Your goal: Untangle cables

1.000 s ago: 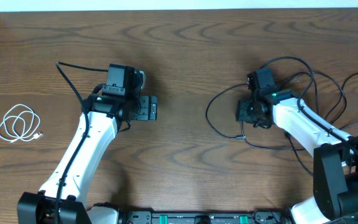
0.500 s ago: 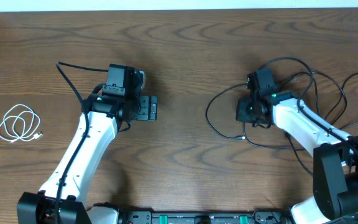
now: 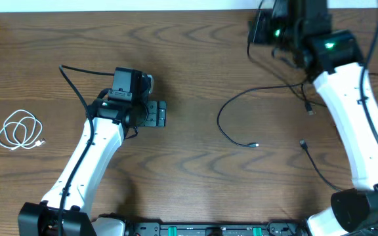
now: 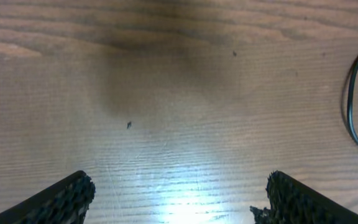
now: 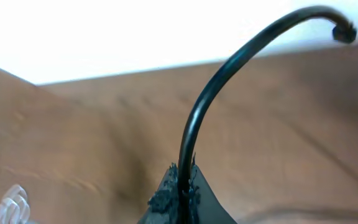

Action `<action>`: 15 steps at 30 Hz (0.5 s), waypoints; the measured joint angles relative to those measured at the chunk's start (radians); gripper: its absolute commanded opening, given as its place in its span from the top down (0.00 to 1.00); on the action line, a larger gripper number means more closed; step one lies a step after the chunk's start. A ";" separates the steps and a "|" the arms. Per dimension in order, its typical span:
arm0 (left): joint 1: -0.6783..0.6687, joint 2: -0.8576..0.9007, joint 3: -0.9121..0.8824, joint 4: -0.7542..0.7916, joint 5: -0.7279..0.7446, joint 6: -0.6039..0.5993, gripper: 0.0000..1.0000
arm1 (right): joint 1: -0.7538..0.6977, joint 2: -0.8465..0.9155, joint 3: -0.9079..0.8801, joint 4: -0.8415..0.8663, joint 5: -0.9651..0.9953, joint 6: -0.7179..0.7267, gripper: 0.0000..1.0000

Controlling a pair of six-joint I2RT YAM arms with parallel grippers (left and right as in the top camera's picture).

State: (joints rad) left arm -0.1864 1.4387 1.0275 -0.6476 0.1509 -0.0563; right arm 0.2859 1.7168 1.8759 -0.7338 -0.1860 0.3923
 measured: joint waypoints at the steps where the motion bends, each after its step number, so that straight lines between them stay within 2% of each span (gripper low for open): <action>1: 0.000 0.000 0.000 0.000 0.000 0.000 0.11 | 0.000 -0.001 0.033 0.010 0.000 0.000 0.99; 6: 0.000 0.000 0.000 0.000 0.000 0.000 0.11 | 0.000 -0.003 0.098 0.027 -0.001 0.001 0.99; 15: 0.000 0.000 0.000 0.000 0.000 0.000 0.11 | 0.000 -0.003 0.098 -0.072 0.038 -0.020 0.99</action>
State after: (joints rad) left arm -0.1864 1.4387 1.0275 -0.6479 0.1509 -0.0563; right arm 0.2859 1.7142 1.9743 -0.8059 -0.1482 0.3725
